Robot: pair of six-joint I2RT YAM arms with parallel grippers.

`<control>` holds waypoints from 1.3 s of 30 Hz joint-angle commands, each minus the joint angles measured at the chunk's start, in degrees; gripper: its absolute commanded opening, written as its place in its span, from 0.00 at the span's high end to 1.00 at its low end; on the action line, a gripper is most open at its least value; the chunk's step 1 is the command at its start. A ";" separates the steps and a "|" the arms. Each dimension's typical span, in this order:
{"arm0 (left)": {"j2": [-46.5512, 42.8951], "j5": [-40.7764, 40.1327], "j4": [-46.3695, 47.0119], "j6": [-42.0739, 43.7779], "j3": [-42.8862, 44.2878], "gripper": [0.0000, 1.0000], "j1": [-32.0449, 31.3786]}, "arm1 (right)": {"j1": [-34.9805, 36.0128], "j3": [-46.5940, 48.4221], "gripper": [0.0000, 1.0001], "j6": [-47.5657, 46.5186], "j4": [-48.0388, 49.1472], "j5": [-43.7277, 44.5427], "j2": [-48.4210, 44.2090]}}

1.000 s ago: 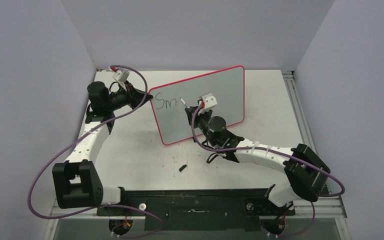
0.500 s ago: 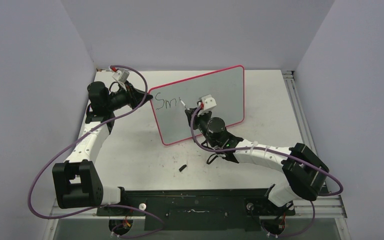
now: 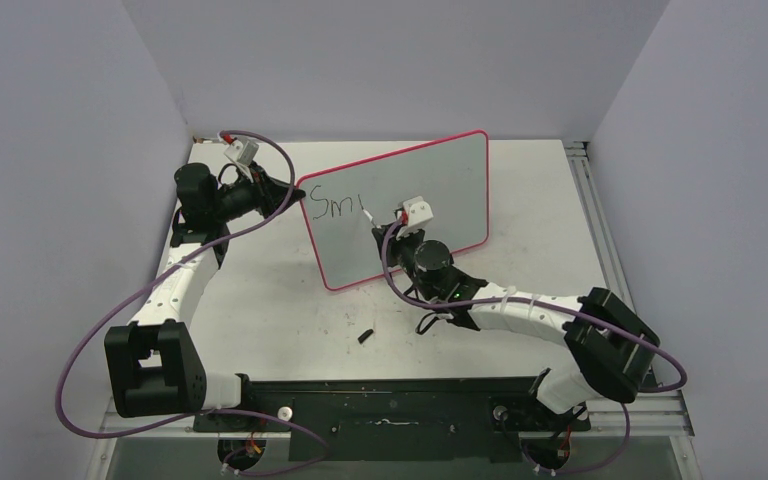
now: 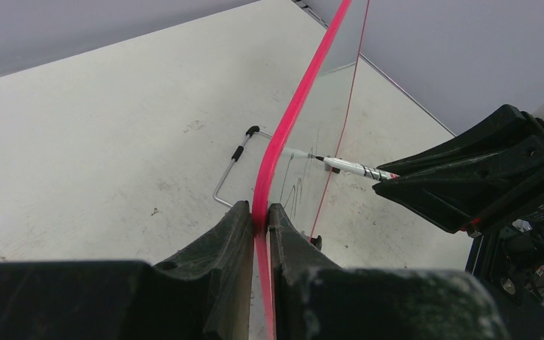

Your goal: Write a sentence on the whiteboard

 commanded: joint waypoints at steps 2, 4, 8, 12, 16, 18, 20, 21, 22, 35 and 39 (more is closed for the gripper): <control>-1.62 1.15 0.06 0.98 0.21 1.00 0.35 | 1.31 1.28 0.95 -1.09 0.08 -0.12 -4.17; -1.62 1.08 0.06 1.07 0.21 1.00 0.36 | 1.38 1.74 0.95 -1.20 -0.14 0.03 -4.96; -1.48 1.08 0.02 1.07 0.21 1.00 0.36 | 1.32 3.26 0.95 -2.33 -0.07 0.49 -4.86; -1.53 1.10 -0.02 1.07 0.20 1.00 0.36 | 1.13 4.61 0.95 -3.21 0.37 0.38 -3.74; -1.53 1.15 -0.10 1.16 0.16 1.00 0.36 | 0.95 5.52 0.95 -3.31 1.26 0.45 -2.50; -1.53 1.11 -0.12 1.16 0.21 1.00 0.36 | 0.70 5.85 0.95 -3.39 1.72 0.39 -2.08; -1.53 1.11 -0.11 1.16 0.21 1.00 0.36 | 0.63 6.27 0.95 -3.53 1.94 0.35 -1.71; -1.50 1.14 -0.11 1.16 0.17 1.00 0.36 | 0.67 6.46 0.95 -3.64 2.05 0.32 -1.53; -1.49 1.08 -0.11 1.16 0.24 1.00 0.37 | 0.60 6.64 0.95 -3.66 2.12 0.35 -1.30; -1.38 1.15 -0.28 1.25 0.37 1.00 0.36 | -0.86 7.66 0.95 -3.36 3.44 0.25 1.12; -1.36 1.07 -0.29 1.33 0.38 1.00 0.36 | -1.37 7.89 0.95 -3.11 3.22 -0.20 1.82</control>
